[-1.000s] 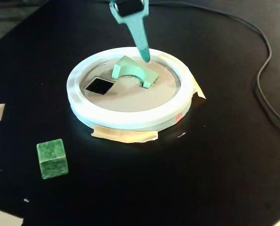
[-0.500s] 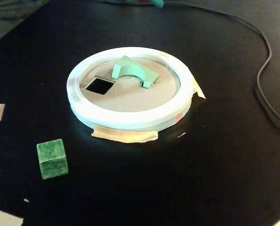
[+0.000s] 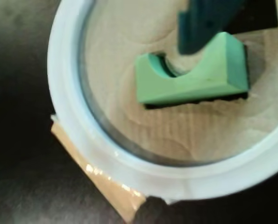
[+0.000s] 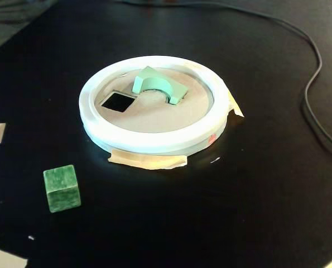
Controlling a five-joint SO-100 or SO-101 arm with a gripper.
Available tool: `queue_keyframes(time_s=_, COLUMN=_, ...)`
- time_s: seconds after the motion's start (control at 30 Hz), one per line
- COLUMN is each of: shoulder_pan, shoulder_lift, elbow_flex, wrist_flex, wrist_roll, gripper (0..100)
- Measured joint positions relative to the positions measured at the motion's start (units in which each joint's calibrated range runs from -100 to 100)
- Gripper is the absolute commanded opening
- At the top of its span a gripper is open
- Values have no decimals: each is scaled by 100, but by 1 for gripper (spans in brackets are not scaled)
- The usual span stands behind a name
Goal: Pick up the U shape block and drop it in corresponding U shaped hole
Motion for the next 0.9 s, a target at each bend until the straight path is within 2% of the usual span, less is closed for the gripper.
queue_keyframes(time_s=0.2, shoulder_pan=10, shoulder_lift=-615, elbow_flex=722, wrist_flex=0, wrist_roll=24, gripper=84)
queue_keyframes(time_s=0.53, shoulder_pan=140, shoulder_lift=-2960, elbow_flex=4763, wrist_flex=-58, wrist_roll=20, gripper=84)
queue_keyframes(time_s=0.6, shoulder_pan=90, shoulder_lift=-3433, elbow_flex=5886, wrist_flex=-669, wrist_roll=34, gripper=84)
queue_keyframes(time_s=0.73, shoulder_pan=110, shoulder_lift=-3781, elbow_flex=7135, wrist_flex=-1872, wrist_roll=34, gripper=84)
queue_keyframes(time_s=0.77, shoulder_pan=110, shoulder_lift=-3790, elbow_flex=7594, wrist_flex=-2464, wrist_roll=34, gripper=84)
queue_keyframes(time_s=0.9, shoulder_pan=120, shoulder_lift=-3861, elbow_flex=8443, wrist_flex=-3695, wrist_roll=34, gripper=84)
